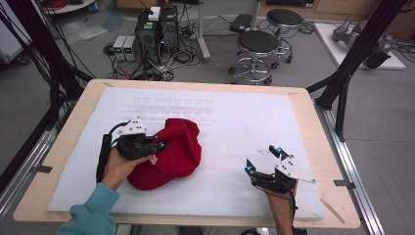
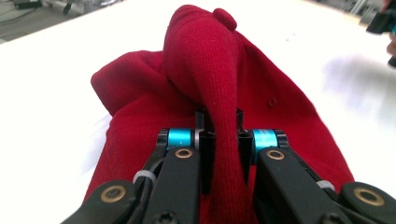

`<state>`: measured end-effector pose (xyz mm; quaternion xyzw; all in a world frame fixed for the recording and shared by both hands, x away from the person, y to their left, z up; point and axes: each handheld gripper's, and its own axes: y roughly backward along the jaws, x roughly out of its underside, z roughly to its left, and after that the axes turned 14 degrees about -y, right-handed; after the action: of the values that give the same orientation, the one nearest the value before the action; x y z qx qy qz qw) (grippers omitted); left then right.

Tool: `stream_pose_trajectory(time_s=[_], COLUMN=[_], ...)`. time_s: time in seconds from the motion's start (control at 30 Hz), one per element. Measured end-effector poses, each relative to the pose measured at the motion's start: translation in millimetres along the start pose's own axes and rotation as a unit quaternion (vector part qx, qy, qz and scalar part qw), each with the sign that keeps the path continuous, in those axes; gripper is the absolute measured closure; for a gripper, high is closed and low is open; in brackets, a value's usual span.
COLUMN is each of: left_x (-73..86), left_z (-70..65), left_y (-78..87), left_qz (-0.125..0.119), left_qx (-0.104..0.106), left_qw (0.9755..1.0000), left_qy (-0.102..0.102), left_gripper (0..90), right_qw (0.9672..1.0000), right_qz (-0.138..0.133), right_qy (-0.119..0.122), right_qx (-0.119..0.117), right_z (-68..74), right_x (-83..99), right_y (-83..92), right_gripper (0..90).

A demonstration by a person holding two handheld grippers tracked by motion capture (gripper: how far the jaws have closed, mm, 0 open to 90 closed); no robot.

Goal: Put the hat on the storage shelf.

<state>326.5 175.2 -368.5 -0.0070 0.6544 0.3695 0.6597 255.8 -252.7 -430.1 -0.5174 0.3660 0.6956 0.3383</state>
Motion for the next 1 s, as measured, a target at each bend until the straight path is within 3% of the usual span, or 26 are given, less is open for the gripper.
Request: stream_pose_trajectory(time_s=[0.2, 0.23, 0.37, 0.53, 0.67, 0.9, 1.0], left_x=[-9.6, -12.3, -18.2, -24.4, -31.8, -38.5, -40.7], left_z=[1.6, 2.7, 4.0, 3.5, 3.5, 5.7, 6.4], left_y=[2.1, 3.1, 3.7, 2.0, -1.7, -6.5, -8.8], left_qz=[-0.033, -0.048, -0.069, -0.075, -0.070, -0.092, -0.096], left_qx=[-0.002, -0.002, -0.010, -0.013, -0.016, -0.025, -0.026], left_qw=[0.9995, 0.9988, 0.9975, 0.9971, 0.9974, 0.9952, 0.9948], left_qy=[0.005, 0.010, 0.012, 0.008, 0.003, 0.020, 0.024], left_gripper=[85.3, 85.4, 85.5, 85.7, 85.9, 86.0, 85.9], right_qw=[0.9997, 0.9994, 0.9979, 0.9952, 0.9942, 0.9904, 0.9900], right_qz=[0.004, 0.005, 0.002, 0.002, 0.009, 0.020, 0.029], right_qy=[0.010, 0.010, 0.004, 0.007, 0.006, 0.005, 0.010], right_qx=[-0.022, -0.033, -0.065, -0.097, -0.107, -0.137, -0.138], right_z=[16.3, 25.3, 41.0, 59.8, 69.6, 90.5, 96.2], right_x=[-11.9, -15.1, -18.6, -21.1, -21.4, -20.2, -17.1], right_y=[-5.9, -8.3, -11.5, -16.1, -19.7, -25.6, -28.7], right_gripper=[7.2, 7.2, 7.2, 7.2, 7.2, 7.2, 7.2])
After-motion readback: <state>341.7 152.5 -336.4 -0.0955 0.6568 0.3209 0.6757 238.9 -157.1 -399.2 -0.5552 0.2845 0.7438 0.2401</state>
